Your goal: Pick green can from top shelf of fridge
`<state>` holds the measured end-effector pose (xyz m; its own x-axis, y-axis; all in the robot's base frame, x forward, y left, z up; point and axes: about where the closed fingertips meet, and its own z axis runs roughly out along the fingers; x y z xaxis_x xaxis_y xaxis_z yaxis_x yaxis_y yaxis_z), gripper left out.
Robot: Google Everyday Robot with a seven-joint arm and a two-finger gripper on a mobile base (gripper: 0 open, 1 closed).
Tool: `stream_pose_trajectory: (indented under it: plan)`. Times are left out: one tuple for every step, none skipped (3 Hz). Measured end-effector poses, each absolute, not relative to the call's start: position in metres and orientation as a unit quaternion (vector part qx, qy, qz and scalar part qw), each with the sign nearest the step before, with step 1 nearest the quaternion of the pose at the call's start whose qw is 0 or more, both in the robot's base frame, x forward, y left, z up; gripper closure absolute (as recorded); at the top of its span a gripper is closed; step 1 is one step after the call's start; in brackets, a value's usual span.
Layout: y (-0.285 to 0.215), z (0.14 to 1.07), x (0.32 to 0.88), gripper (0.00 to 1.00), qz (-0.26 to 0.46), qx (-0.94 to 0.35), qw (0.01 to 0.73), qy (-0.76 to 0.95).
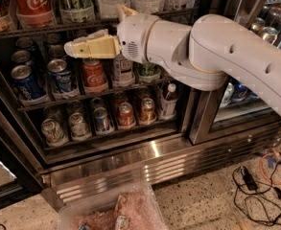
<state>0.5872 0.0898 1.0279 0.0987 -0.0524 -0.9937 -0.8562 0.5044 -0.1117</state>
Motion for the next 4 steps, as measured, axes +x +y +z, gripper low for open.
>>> stream_pose_trajectory:
  plan:
    - [0.09, 1.028, 0.587, 0.0, 0.317, -0.384, 0.634, 0.592]
    - [0.102, 1.026, 0.586, 0.0, 0.324, -0.395, 0.626, 0.589]
    - [0.119, 1.032, 0.581, 0.0, 0.335, -0.407, 0.626, 0.574]
    - [0.129, 1.042, 0.574, 0.0, 0.333, -0.394, 0.642, 0.567]
